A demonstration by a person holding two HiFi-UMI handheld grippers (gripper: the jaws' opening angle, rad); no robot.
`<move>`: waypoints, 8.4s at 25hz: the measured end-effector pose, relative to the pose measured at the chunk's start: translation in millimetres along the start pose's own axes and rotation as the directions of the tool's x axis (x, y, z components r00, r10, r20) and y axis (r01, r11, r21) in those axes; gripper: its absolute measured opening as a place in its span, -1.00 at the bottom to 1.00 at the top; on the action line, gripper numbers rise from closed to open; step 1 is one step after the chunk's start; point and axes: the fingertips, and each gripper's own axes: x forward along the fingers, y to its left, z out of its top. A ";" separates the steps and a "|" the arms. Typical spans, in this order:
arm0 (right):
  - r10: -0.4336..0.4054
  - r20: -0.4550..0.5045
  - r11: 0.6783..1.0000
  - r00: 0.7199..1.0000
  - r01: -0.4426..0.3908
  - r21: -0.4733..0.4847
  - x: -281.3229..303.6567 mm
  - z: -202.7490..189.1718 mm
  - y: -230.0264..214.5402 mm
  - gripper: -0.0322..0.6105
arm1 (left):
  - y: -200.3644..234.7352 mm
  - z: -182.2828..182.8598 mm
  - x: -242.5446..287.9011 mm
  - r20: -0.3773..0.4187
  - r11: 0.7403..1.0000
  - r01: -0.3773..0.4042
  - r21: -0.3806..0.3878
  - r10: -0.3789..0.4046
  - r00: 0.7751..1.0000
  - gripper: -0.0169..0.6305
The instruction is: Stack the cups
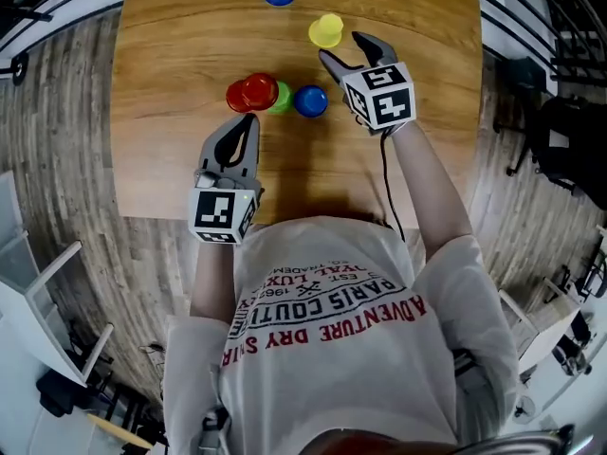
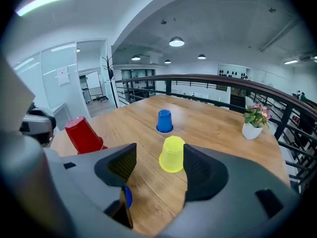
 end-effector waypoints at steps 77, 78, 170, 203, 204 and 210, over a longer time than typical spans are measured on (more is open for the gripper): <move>0.211 -0.036 0.972 0.977 -0.214 -0.100 -35.9 -30.4 120.4 0.02 | -9.7 13.7 -25.4 0.076 0.996 0.063 0.069 -0.068 0.995 -0.90; 0.212 -0.028 0.972 0.977 -0.213 -0.095 -38.7 -30.1 119.2 0.03 | -8.9 15.6 -25.2 0.080 0.996 0.059 0.070 -0.065 0.995 -0.90; 0.021 0.010 0.998 1.000 -0.020 -0.062 -42.2 84.2 102.9 -0.08 | 68.9 92.1 -25.7 0.178 0.977 0.082 0.199 -0.118 0.977 -0.90; -0.031 0.104 0.999 0.994 0.027 0.040 -69.0 58.7 133.3 -0.01 | 48.6 80.7 -59.9 0.168 0.964 0.126 0.234 -0.168 0.971 -0.90; -0.043 0.119 0.999 0.992 0.039 0.035 -73.7 59.2 132.7 0.00 | 46.7 83.1 -59.7 0.173 0.963 0.126 0.238 -0.169 0.970 -0.90; -0.070 0.190 0.996 0.979 0.057 0.073 -102.8 51.0 131.9 -0.01 | 30.3 99.5 -62.0 0.201 0.953 0.132 0.272 -0.190 0.961 -0.90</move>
